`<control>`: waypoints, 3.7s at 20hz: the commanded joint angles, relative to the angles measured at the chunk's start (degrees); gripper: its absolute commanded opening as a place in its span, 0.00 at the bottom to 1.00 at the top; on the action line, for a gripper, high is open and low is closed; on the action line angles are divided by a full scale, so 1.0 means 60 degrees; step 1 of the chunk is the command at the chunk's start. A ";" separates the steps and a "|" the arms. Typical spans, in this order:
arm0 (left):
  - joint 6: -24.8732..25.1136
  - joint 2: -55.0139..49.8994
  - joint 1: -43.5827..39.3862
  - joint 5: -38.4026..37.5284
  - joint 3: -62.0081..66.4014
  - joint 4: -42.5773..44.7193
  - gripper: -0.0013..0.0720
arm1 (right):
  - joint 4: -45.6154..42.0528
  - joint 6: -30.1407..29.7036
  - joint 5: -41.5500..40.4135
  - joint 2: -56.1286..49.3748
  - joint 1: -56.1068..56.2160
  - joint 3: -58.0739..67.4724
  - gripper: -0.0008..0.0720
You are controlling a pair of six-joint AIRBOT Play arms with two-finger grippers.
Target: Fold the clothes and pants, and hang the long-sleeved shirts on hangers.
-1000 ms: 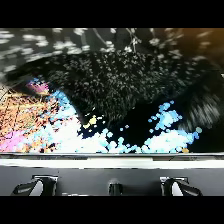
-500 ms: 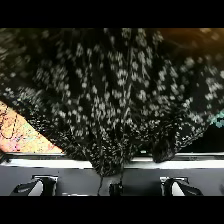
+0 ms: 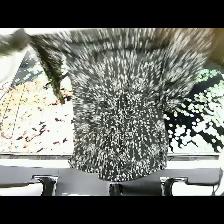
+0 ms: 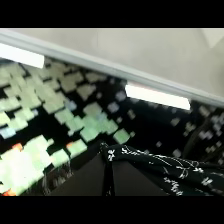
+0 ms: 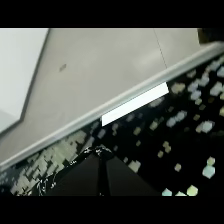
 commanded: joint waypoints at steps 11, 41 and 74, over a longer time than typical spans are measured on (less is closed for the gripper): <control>-0.1453 -0.2856 -0.0707 -0.2809 0.0521 -0.0149 0.94 | -0.1829 -0.0674 0.3687 -0.2787 0.0809 -0.0368 0.85; 0.1137 0.4368 0.1606 -0.3504 -1.1249 -0.2357 0.95 | 0.0117 -0.4251 0.2204 0.2871 -0.2765 -1.3781 0.47; 0.1756 0.2594 -0.0306 -0.1847 0.0612 -0.3515 0.04 | 0.1851 -0.3085 0.1767 0.3668 -0.0226 -0.1530 0.05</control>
